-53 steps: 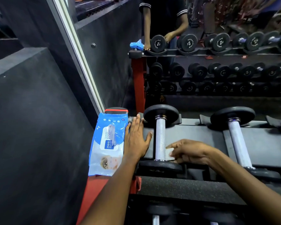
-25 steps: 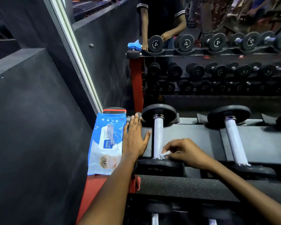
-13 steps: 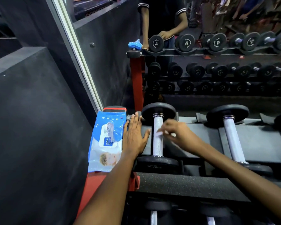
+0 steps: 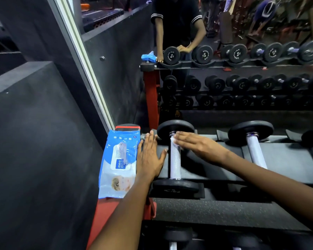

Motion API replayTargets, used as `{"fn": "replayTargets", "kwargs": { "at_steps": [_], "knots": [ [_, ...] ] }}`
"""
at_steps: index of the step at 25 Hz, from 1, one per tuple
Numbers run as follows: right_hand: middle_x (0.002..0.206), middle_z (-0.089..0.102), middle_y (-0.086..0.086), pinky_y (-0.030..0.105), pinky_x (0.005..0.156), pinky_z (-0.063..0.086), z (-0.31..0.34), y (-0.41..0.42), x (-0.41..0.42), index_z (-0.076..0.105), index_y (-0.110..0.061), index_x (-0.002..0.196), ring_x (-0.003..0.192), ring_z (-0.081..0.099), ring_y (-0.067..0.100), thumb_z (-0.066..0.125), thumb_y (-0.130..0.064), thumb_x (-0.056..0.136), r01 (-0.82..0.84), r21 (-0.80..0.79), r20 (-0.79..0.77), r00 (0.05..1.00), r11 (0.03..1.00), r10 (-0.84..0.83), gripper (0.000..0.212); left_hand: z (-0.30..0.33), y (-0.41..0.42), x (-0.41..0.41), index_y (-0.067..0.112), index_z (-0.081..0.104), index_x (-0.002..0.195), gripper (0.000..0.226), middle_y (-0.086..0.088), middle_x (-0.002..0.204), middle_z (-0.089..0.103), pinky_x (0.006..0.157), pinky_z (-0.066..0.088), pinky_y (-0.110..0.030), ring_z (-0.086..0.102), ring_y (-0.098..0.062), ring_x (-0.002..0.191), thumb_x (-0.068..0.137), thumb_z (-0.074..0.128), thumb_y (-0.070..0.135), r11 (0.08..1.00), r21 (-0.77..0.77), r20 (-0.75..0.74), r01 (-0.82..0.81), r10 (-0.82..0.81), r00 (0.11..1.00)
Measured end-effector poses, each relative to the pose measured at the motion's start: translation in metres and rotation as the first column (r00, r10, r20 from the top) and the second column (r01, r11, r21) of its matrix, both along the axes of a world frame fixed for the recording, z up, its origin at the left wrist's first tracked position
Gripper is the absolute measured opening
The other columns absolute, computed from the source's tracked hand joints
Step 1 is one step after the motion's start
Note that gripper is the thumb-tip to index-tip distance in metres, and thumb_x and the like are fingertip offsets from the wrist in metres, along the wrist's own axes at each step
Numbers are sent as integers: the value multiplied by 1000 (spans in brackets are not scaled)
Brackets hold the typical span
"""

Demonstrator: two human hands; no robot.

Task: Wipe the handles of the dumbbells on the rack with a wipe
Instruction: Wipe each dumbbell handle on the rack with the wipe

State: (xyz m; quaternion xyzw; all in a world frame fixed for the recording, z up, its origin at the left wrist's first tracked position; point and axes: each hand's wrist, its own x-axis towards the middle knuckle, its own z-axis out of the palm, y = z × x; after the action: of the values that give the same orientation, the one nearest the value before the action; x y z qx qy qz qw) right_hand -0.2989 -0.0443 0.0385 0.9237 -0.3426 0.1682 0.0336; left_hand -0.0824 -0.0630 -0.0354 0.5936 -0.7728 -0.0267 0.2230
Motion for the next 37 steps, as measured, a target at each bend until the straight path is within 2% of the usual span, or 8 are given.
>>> {"fn": "replayTargets", "kwargs": {
  "at_steps": [4,13,17,22,26,29,33,37],
  "knots": [
    [142,45,11,34,115,26,-16,29,-1,45,-4,135,136,34,23,25,-12,102,-412,-9,-208,892,911,401,39,-1,-3,0,12,28,152,80,1,162,11,118,-5,-27,8,-14,149,87,17,58,1000,-24,-1,-6,6,1000],
    [122,61,16,31,112,30,1,18,21,60,3,120,119,53,28,21,-13,103,-473,15,-299,839,881,455,45,0,-2,0,13,25,153,79,1,162,9,117,-8,-25,5,-12,149,87,17,57,1000,-11,-5,-1,1,1000],
    [110,66,16,36,103,39,30,-24,29,66,1,109,106,62,30,33,-8,95,-256,-72,-212,948,964,236,37,-2,-1,0,12,27,151,75,0,162,13,117,-5,-26,10,-13,149,89,21,52,1000,-10,6,-3,3,1000],
    [98,63,16,39,92,42,26,1,52,63,0,96,96,56,33,46,-4,87,-268,425,-361,825,864,434,20,-4,-5,0,11,28,151,74,-1,161,16,117,-7,-24,14,-16,149,89,27,52,1000,-29,-17,9,-9,1000],
    [101,64,13,41,93,42,34,-21,63,64,-5,96,98,58,33,48,-10,85,-33,140,-530,842,990,103,20,-5,-3,2,9,29,150,71,-2,160,18,116,-8,-23,16,-18,148,91,24,47,999,-24,-24,26,-27,999],
    [106,65,19,39,87,45,28,6,86,62,-1,103,96,59,35,47,-8,86,-66,501,-566,729,863,385,24,-4,-5,2,4,38,146,66,-7,157,28,116,4,-30,29,-23,144,91,29,39,999,-19,-8,33,-34,999],
    [106,67,16,37,89,47,43,-14,87,65,-6,103,98,61,34,44,-14,86,102,177,-672,739,979,44,29,-4,-3,2,3,38,146,62,-8,156,29,114,10,-34,30,-25,143,93,26,34,998,-47,-18,39,-40,999],
    [118,61,19,33,84,42,32,10,108,56,-6,122,103,57,34,40,-8,90,134,553,-649,689,822,324,35,-2,-4,0,7,30,150,73,-2,160,17,117,2,-31,18,-18,148,87,13,41,999,-30,-31,25,-26,999]
  ]
}}
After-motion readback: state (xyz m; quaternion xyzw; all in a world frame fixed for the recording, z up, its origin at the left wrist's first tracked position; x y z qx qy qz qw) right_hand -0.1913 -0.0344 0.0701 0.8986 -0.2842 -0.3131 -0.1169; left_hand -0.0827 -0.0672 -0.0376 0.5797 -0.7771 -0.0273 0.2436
